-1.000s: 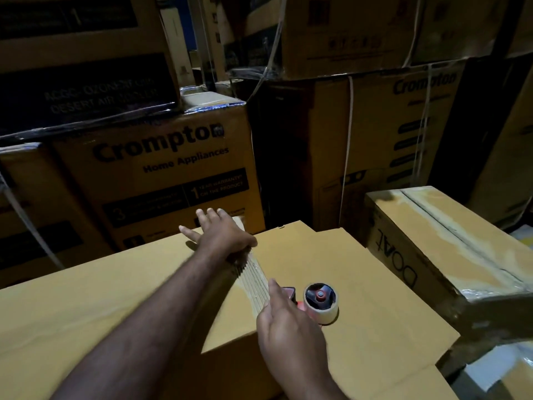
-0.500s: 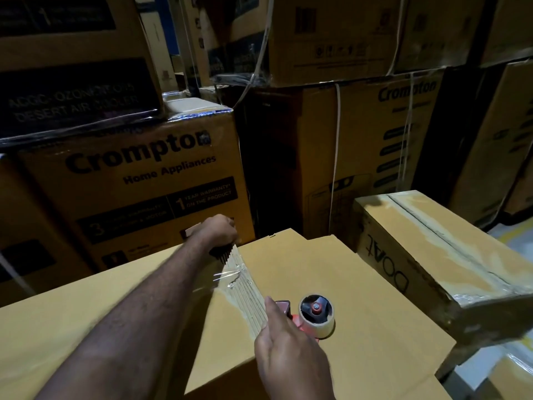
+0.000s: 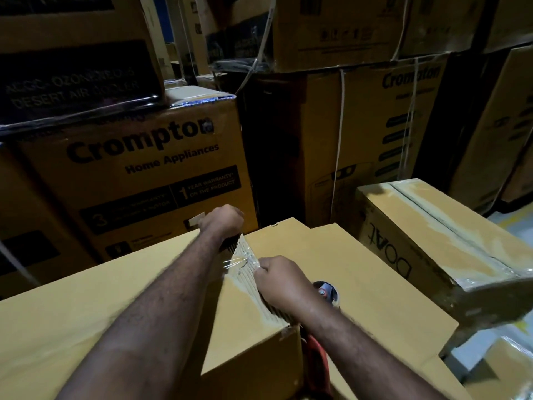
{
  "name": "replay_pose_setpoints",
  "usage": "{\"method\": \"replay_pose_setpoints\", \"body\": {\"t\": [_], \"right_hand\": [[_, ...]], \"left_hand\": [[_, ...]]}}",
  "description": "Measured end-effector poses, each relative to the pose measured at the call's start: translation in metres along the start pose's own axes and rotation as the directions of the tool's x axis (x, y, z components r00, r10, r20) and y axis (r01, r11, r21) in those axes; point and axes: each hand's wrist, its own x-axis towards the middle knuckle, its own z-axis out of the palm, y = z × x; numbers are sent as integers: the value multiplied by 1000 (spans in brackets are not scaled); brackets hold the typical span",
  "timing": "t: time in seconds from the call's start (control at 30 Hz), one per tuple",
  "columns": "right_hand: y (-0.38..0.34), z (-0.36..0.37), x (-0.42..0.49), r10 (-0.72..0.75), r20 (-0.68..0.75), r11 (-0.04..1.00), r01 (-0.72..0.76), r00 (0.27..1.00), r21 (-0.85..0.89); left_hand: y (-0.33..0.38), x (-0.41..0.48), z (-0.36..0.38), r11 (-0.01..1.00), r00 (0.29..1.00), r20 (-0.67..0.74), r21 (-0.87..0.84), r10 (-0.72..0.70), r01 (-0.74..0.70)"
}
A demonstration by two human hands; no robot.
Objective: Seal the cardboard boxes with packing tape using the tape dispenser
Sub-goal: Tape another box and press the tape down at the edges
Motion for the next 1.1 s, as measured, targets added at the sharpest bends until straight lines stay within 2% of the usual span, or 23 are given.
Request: {"method": "replay_pose_setpoints", "body": {"t": [0.07, 0.13, 0.23, 0.37, 0.43, 0.5, 0.6, 0.67, 0.8, 0.9, 1.1], "right_hand": [[6, -1, -3, 6, 11, 995, -7, 1000, 101], [10, -5, -6, -2, 8, 992, 0, 1000, 130], [13, -10, -16, -39, -7, 999, 39, 999, 5], [5, -12, -42, 15, 27, 971, -8, 1000, -238], [-3, -13, -36, 38, 13, 965, -33, 999, -261], [-9, -12, -14, 8, 25, 977, -3, 1000, -212], [-13, -10, 20, -30, 90, 998, 24, 996, 66], [-12, -7, 29, -30, 101, 985, 12, 994, 175], [-7, -4, 19, -73, 90, 986, 59, 993, 157], [11, -4, 0, -99, 78, 986, 88, 992, 141], [36, 4, -44, -131, 13, 972, 126, 991, 197]], "left_hand": [[0, 3, 3, 1000, 1000, 3, -14, 4, -4], [0, 3, 3, 1000, 1000, -4, -17, 13, -13], [1, 4, 8, 998, 999, -11, -61, 32, -32], [1, 6, 9, 999, 999, -20, -30, 42, -43], [2, 6, 9, 998, 998, -18, 1, 58, -58], [5, 5, 11, 997, 997, -8, 2, 81, -80], [3, 8, 19, 995, 995, -3, -31, 95, -95], [-3, 13, 21, 993, 997, 16, -93, 70, -68], [-14, 29, 26, 982, 997, 71, -190, 35, -21], [-5, 27, 23, 994, 999, 39, -108, 38, -34], [-7, 30, 26, 992, 999, 51, -126, 9, -3]]}}
